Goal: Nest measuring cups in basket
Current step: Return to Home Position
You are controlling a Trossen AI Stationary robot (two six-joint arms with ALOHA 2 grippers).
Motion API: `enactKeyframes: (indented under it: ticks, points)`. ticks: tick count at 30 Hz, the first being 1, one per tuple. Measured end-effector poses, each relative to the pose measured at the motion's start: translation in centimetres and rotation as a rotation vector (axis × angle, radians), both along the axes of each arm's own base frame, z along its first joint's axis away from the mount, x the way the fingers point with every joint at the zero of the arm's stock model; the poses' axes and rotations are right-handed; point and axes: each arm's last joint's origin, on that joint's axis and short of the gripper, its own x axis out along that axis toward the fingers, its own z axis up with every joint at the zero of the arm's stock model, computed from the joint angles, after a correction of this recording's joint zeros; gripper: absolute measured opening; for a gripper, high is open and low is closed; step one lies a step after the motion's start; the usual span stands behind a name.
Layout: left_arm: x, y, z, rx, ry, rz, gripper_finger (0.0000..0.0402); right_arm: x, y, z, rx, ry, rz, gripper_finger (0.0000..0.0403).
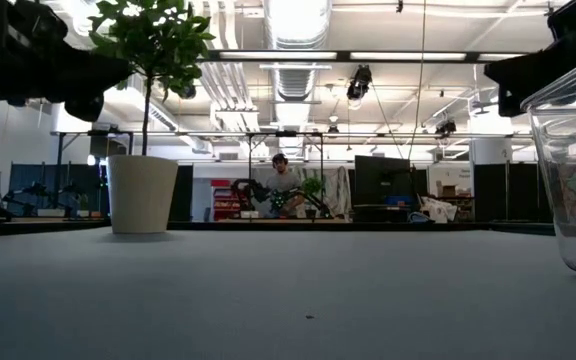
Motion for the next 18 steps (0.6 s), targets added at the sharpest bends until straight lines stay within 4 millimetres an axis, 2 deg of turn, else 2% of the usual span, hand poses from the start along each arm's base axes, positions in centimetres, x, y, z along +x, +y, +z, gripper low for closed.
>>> enactKeyframes:
  ticks: [5,8,18]
  points:
    - [0.06,-0.10,-0.51,0.036,0.064,-0.031,0.0036,0.01,0.00,-0.35,0.028,0.037,0.000,0.0008]
    - [0.04,-0.10,-0.37,-0.011,0.056,-0.036,0.0036,0.03,-0.03,-0.55,0.052,0.058,-0.011,0.0008]
    - [0.06,-0.10,-0.39,-0.005,0.059,-0.036,0.0036,0.03,-0.13,-0.56,0.150,0.061,-0.042,0.0008]
